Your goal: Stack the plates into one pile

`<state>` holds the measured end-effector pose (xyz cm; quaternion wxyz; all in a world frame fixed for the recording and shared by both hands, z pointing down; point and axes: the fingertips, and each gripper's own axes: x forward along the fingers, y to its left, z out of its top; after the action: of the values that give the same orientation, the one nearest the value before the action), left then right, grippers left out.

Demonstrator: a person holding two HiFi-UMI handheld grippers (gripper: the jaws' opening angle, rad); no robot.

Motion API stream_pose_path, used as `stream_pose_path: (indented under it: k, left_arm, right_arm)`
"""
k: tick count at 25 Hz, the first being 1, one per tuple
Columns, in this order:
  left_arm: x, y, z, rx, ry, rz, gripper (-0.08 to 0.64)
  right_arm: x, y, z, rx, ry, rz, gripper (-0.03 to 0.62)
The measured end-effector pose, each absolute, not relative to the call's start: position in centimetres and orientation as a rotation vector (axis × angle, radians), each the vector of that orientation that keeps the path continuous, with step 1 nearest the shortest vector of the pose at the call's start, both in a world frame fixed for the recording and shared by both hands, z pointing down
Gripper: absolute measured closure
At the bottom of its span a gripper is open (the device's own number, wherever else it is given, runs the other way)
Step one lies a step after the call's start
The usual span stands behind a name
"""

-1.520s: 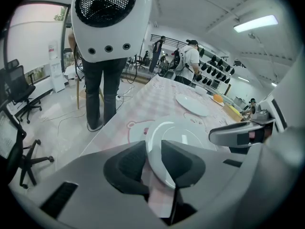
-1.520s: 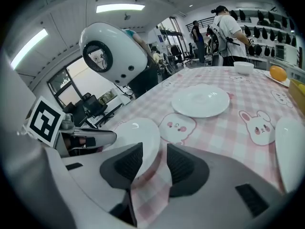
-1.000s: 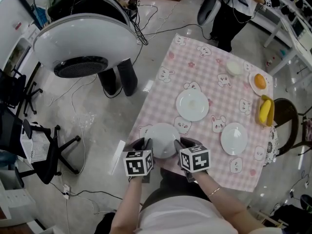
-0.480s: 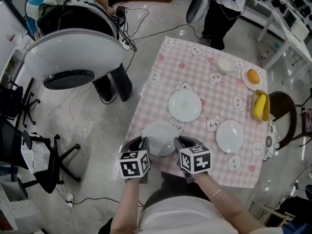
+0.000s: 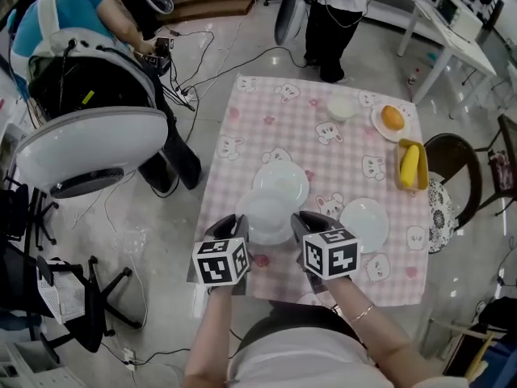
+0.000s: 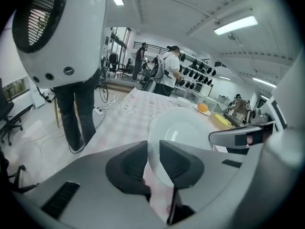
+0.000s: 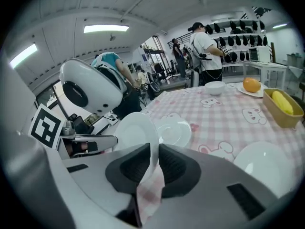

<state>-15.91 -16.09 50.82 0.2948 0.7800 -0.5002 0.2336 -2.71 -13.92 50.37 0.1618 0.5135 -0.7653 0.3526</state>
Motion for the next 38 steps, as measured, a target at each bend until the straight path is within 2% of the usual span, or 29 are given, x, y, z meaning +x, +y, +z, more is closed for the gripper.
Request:
stream_pose_path:
  k: [15,38]
  left_arm:
    - [-10.4,-22.6,52.2,2.123,-1.27,0.69,0.463]
    - [-9.8,-26.5,56.1,2.094,-1.24,0.833,0.463]
  right_arm:
    - [2.7,-19.4,52.5,1.592,-2.11,1.05,0.541]
    - [3.1,-22.9,56.8,1.561,-2.005,1.024,0.523]
